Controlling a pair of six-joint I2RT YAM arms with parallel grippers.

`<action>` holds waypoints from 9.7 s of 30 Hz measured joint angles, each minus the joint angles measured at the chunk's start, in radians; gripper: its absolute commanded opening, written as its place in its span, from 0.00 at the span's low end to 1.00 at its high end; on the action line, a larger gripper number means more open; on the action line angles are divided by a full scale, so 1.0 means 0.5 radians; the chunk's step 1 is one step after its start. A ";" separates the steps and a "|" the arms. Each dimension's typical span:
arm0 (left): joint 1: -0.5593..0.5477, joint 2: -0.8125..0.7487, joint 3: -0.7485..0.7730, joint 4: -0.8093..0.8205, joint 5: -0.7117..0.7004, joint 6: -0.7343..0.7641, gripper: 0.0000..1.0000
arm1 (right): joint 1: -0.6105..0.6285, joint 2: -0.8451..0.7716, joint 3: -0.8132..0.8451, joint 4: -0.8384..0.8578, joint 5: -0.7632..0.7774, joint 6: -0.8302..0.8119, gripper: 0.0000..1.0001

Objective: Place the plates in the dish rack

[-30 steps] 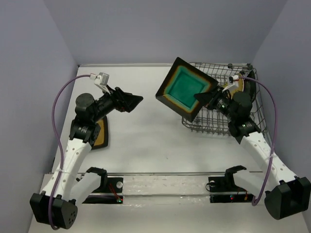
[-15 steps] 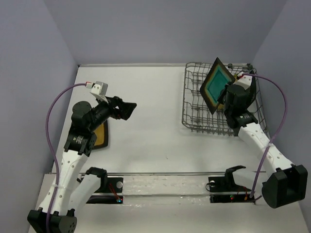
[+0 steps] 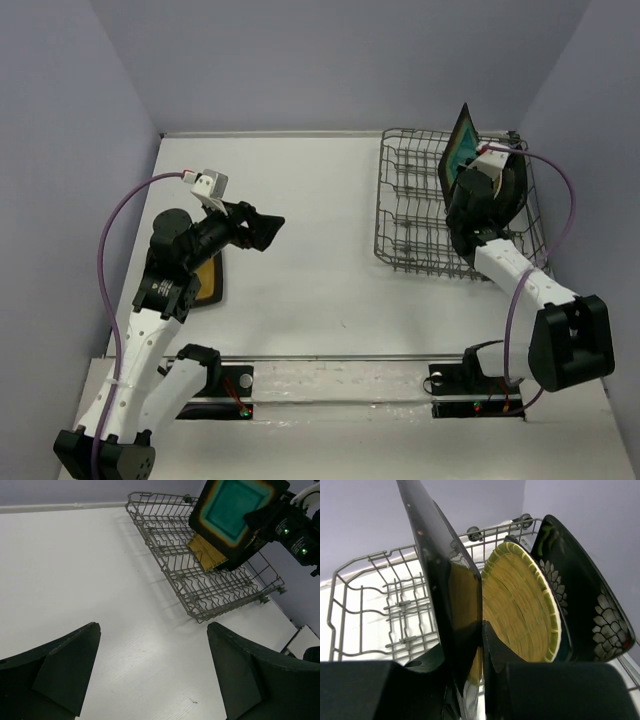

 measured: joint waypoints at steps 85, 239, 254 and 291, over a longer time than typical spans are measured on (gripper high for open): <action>0.085 0.107 -0.026 -0.082 -0.323 -0.062 0.99 | 0.294 -0.349 -0.010 -0.228 -0.308 0.540 0.80; -0.270 -0.314 -0.030 -0.134 -0.768 -0.056 0.99 | 0.580 0.957 0.320 0.533 0.749 -0.237 0.07; -0.269 -0.314 -0.030 -0.134 -0.768 -0.055 0.99 | 0.581 1.043 0.295 0.535 0.743 -0.094 0.07; -0.237 -0.328 -0.030 -0.133 -0.760 -0.056 0.99 | 0.818 0.582 0.030 -0.092 0.733 0.662 0.59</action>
